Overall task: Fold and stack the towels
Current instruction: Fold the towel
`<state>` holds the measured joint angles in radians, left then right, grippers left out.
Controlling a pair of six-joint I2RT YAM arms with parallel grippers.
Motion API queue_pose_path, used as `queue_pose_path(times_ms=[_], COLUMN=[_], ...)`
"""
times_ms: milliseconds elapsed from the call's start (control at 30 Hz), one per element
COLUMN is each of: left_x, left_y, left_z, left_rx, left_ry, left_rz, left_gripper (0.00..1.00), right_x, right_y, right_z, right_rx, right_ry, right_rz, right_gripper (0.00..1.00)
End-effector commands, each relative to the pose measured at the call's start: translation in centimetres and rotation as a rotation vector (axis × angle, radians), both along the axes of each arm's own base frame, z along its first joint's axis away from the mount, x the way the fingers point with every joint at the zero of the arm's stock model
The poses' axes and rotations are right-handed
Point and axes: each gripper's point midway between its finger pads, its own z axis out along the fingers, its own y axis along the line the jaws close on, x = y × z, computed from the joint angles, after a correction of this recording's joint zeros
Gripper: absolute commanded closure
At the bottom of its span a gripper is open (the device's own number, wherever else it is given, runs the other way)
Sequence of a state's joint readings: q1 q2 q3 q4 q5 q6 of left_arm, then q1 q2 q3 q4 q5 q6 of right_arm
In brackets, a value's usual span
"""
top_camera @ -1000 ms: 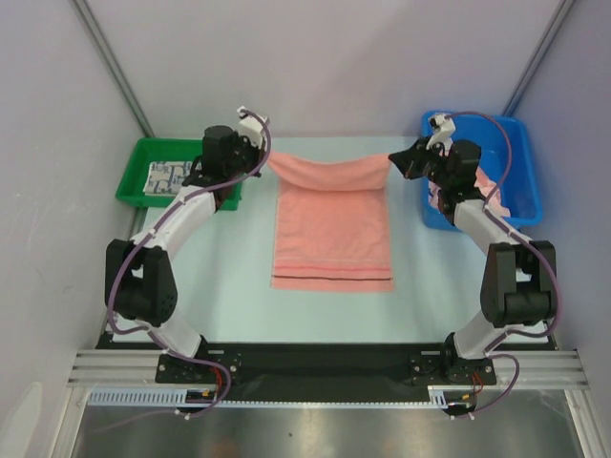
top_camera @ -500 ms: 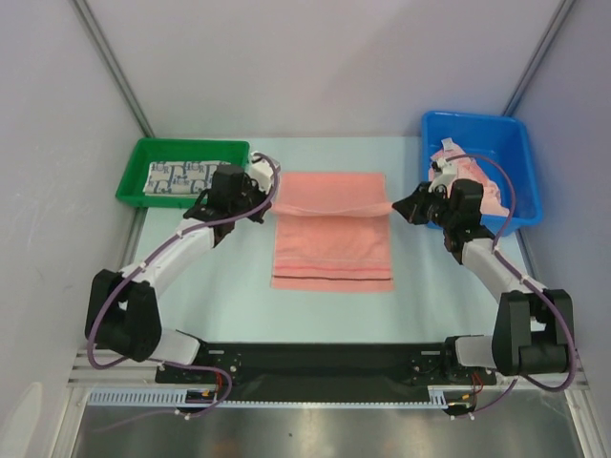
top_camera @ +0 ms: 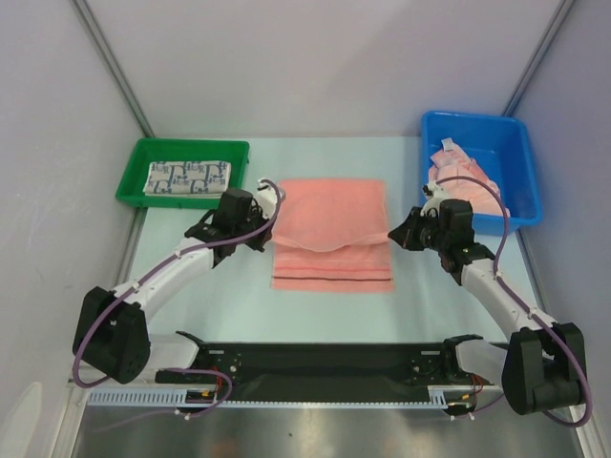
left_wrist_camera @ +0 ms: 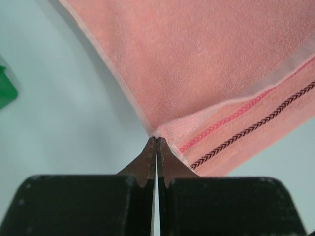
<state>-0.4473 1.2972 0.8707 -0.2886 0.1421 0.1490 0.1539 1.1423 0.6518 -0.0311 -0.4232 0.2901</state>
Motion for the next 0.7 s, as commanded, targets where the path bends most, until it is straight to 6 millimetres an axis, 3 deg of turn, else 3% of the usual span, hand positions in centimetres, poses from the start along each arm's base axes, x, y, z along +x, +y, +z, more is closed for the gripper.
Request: queue_pose_path(times_ms=[0,200,400,633,667], left_x=[-1.3,-3.1,-4.8,-6.2,-6.3], left_y=[0.0,-0.5,-0.5,-0.9,-0.9], left_z=[0.2,-0.6,-4.1,-6.5,-6.6], left_rx=[-0.014,-0.044,-0.008,0.049,0.051], left_ry=[0.034,0.106,0.255,0.367,0.376], left_rz=[0.021,0.003,0.001,-0.020,-0.021], left_gripper=[1.00,1.00,1.00,1.00,0.93], right_x=[-1.3,-3.5,-4.6,-5.7,-5.9], right_y=[-1.2,-1.7,-2.3,-2.3,-2.4], right_z=[-0.8,-3.5,-5.4,-6.9,-7.1], right_rx=[-0.029,-0.014,-0.034,-0.047,-0.050], right_ry=[0.073,0.206,0.266,0.319,0.330], right_rz=[-0.079,-0.141,-0.191,-0.214,-0.219], right_gripper=[1.00,1.00,1.00,1.00,0.94])
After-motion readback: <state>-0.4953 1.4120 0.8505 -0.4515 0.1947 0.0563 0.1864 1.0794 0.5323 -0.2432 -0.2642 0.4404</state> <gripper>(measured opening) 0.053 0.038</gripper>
